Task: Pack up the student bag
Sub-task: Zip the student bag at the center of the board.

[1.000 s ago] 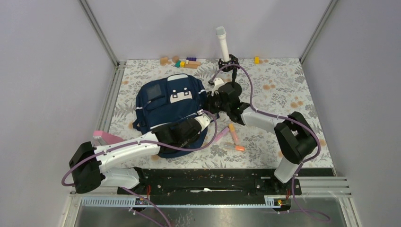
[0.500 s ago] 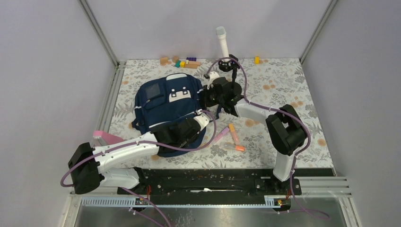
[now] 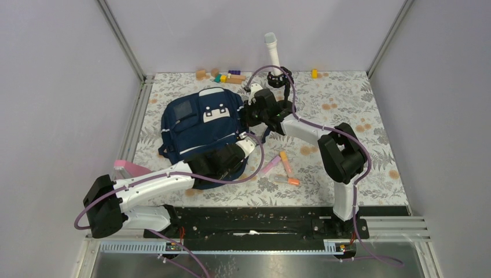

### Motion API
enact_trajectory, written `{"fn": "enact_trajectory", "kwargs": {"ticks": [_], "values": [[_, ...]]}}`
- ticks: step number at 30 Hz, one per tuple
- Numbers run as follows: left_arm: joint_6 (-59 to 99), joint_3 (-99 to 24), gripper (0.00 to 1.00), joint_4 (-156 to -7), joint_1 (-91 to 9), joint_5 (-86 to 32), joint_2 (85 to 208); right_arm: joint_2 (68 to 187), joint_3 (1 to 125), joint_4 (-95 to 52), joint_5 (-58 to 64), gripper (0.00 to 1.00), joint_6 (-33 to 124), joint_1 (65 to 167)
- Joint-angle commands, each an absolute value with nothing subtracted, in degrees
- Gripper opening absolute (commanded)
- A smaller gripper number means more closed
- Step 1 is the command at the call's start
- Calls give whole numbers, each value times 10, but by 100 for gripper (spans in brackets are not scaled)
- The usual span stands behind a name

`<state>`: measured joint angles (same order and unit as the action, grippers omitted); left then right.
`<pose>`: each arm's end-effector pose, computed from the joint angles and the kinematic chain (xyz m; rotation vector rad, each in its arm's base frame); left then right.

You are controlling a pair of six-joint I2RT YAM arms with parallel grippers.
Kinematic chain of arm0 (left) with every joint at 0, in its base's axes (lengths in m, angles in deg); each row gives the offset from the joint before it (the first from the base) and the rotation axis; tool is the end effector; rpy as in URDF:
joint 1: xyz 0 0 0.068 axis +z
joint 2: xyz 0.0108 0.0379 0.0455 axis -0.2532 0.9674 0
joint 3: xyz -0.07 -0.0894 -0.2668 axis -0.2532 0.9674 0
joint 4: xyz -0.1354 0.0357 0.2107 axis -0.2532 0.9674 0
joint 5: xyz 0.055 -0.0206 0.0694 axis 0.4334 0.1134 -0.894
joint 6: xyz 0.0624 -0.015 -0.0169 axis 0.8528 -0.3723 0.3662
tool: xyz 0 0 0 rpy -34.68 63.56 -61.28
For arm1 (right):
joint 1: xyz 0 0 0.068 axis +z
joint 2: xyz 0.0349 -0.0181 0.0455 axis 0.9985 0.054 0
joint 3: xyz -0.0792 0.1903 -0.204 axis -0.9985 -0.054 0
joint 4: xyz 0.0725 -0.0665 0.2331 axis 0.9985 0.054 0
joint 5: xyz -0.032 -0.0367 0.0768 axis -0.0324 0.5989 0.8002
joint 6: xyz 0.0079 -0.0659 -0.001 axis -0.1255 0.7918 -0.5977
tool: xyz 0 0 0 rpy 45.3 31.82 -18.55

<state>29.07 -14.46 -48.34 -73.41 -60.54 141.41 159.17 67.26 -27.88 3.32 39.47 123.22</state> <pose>0.1443 -0.1941 0.2535 0.9434 2.1671 0.0402 0.3758 0.2853 0.2376 -0.5154 2.0453 0.6712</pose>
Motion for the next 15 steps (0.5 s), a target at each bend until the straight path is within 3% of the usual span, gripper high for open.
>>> {"fn": "enact_trajectory", "kwargs": {"ticks": [1, 3, 5, 8, 15], "values": [[294, -155, 0, -475, -735, -619, 1403, 1578, 690, -316, 27, 19, 414, 1221], [288, -176, 0, -469, -733, -615, 1408, 1556, 676, -316, 42, 42, 430, 1220], [282, -202, 0, -465, -733, -609, 1416, 1528, 664, -297, 47, 53, 439, 1219], [273, -240, 0, -468, -732, -591, 1430, 1476, 628, -293, 31, 59, 430, 1207], [263, -325, 0, -488, -729, -570, 1497, 1364, 564, -261, -10, 60, 413, 1178]]}}
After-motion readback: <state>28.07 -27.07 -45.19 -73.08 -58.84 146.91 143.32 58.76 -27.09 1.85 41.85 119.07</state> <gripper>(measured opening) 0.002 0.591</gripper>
